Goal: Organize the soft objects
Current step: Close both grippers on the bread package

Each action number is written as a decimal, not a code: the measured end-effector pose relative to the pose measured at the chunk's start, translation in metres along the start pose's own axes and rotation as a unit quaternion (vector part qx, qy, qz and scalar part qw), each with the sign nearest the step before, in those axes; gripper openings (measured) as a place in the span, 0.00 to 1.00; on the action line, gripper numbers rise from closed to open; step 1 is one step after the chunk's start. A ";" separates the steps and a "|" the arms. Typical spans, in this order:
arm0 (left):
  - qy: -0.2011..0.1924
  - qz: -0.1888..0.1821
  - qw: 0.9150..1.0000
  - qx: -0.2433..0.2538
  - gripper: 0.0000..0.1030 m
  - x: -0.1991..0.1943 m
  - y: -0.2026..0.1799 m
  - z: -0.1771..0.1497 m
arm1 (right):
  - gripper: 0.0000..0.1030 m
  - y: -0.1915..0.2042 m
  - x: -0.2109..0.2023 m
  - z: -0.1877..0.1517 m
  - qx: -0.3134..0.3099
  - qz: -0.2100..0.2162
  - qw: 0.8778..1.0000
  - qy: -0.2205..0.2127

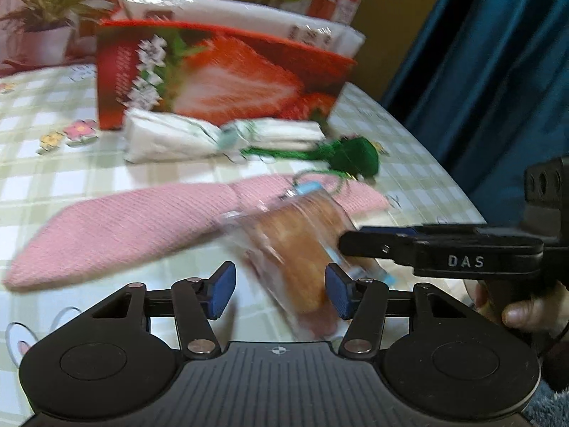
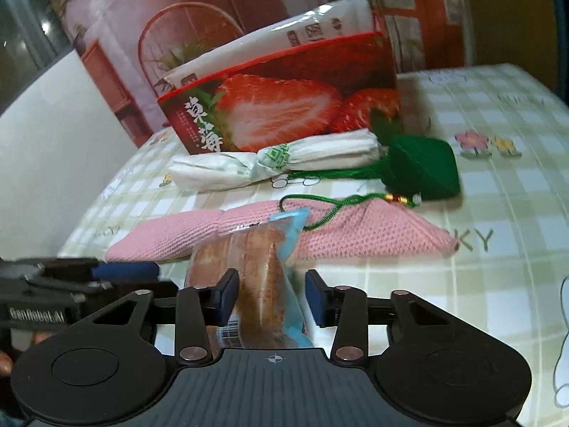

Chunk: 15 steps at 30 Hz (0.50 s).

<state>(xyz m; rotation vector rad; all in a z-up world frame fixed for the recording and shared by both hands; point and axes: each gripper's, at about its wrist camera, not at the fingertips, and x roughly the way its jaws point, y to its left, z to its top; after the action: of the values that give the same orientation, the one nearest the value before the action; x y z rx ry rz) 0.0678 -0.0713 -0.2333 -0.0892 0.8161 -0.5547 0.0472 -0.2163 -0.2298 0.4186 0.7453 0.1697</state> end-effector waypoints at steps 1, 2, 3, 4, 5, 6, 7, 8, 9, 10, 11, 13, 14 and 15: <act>0.006 -0.006 1.000 -0.002 0.54 0.003 0.000 -0.001 | 0.33 0.000 0.000 -0.001 0.000 0.003 1.000 0.001; 0.010 -0.011 1.000 -0.005 0.49 0.007 0.001 -0.002 | 0.32 0.001 0.001 -0.001 -0.002 0.007 1.000 0.003; 0.014 -0.018 1.000 -0.013 0.47 0.010 0.003 -0.003 | 0.32 0.003 0.002 -0.002 -0.005 0.012 1.000 0.005; 0.012 -0.031 0.999 -0.030 0.45 0.012 0.007 -0.004 | 0.32 0.005 0.003 -0.002 -0.007 0.014 1.000 0.006; 0.009 -0.040 0.998 -0.045 0.40 0.014 0.011 -0.004 | 0.32 0.006 0.004 -0.002 -0.008 0.014 1.000 0.005; 0.005 -0.049 0.997 -0.059 0.36 0.015 0.014 -0.005 | 0.32 0.005 0.004 -0.002 -0.005 0.016 1.000 0.005; 0.002 -0.051 0.997 -0.066 0.35 0.015 0.015 -0.005 | 0.31 0.004 0.005 -0.003 0.002 0.018 1.000 0.004; 0.000 -0.051 0.996 -0.067 0.32 0.015 0.015 -0.005 | 0.31 0.003 0.005 -0.003 0.007 0.021 1.000 0.004; -0.003 -0.049 0.997 -0.066 0.32 0.014 0.014 -0.006 | 0.30 0.002 0.005 -0.003 0.011 0.024 1.000 0.003; -0.005 -0.044 0.997 -0.062 0.32 0.013 0.012 -0.006 | 0.29 0.003 0.005 -0.003 0.011 0.026 1.000 0.003; -0.008 -0.038 0.998 -0.058 0.32 0.012 0.010 -0.006 | 0.28 0.005 0.005 -0.003 0.008 0.026 1.000 0.003; -0.018 -0.028 0.998 -0.054 0.32 0.008 0.010 -0.005 | 0.27 0.008 0.004 -0.003 0.000 0.029 1.000 0.004; -0.025 -0.027 0.998 -0.054 0.32 0.005 0.010 -0.004 | 0.27 0.010 0.003 -0.003 -0.003 0.032 0.999 0.003; -0.033 -0.027 0.998 -0.054 0.32 0.001 0.011 -0.002 | 0.27 0.011 0.003 -0.003 -0.005 0.036 0.999 0.002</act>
<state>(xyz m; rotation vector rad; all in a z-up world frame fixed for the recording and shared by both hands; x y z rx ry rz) 0.0720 -0.0616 -0.2381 -0.2282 0.7809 -0.5545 0.0472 -0.2044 -0.2282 0.4359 0.7338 0.2409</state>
